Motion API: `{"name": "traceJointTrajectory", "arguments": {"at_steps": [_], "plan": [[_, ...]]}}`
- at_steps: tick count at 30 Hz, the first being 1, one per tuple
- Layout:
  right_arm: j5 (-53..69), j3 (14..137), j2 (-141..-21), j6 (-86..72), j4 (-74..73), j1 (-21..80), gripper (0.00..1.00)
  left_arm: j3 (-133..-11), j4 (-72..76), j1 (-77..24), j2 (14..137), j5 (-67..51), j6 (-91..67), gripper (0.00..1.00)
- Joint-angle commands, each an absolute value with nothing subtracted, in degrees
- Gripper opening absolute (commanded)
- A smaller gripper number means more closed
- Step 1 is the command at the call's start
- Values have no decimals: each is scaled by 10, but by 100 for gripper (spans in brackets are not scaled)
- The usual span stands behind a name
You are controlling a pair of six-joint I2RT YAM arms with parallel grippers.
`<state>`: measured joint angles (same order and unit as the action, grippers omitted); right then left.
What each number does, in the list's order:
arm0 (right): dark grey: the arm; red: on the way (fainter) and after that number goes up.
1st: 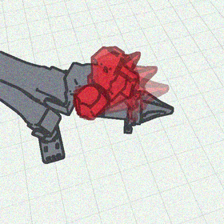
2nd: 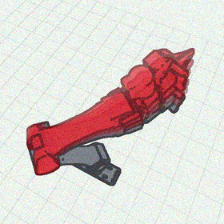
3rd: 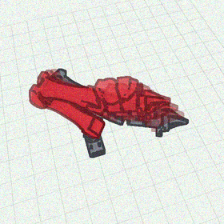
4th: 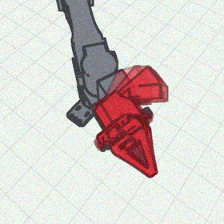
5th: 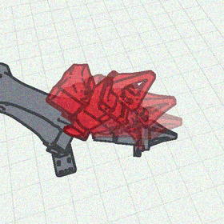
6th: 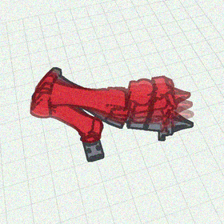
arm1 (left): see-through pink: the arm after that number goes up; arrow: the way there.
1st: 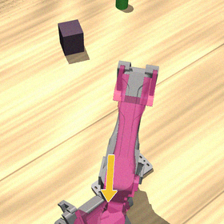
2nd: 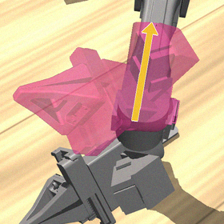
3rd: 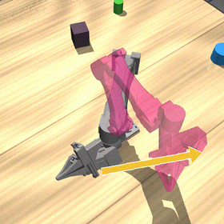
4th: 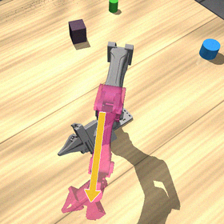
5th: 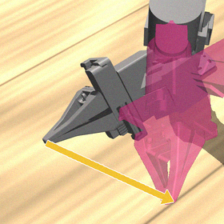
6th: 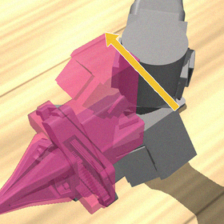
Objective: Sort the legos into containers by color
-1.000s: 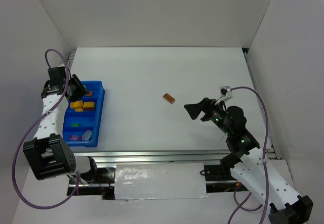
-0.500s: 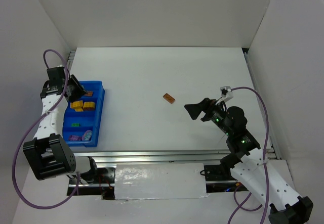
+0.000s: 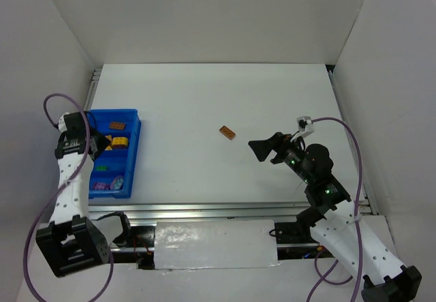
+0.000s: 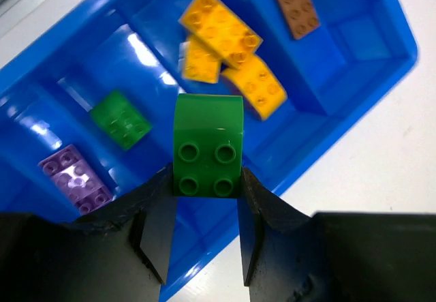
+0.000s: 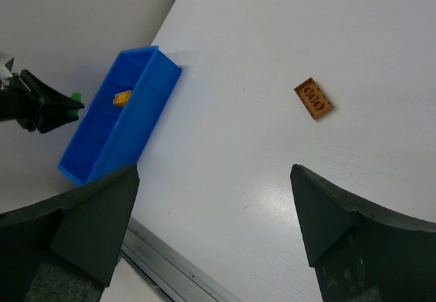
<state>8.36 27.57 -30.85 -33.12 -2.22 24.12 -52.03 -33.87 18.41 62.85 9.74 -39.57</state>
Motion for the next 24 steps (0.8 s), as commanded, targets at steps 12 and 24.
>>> {"name": "traceJointTrajectory", "arguments": {"at_steps": [12, 24], "plan": [[82, 277, -305, -326, -19, 238, 100, -459, -384, 192, 529, 200, -471, 0], [82, 276, -301, -326, -20, 239, 100, -447, -375, 192, 524, 189, -467, 0]]}}
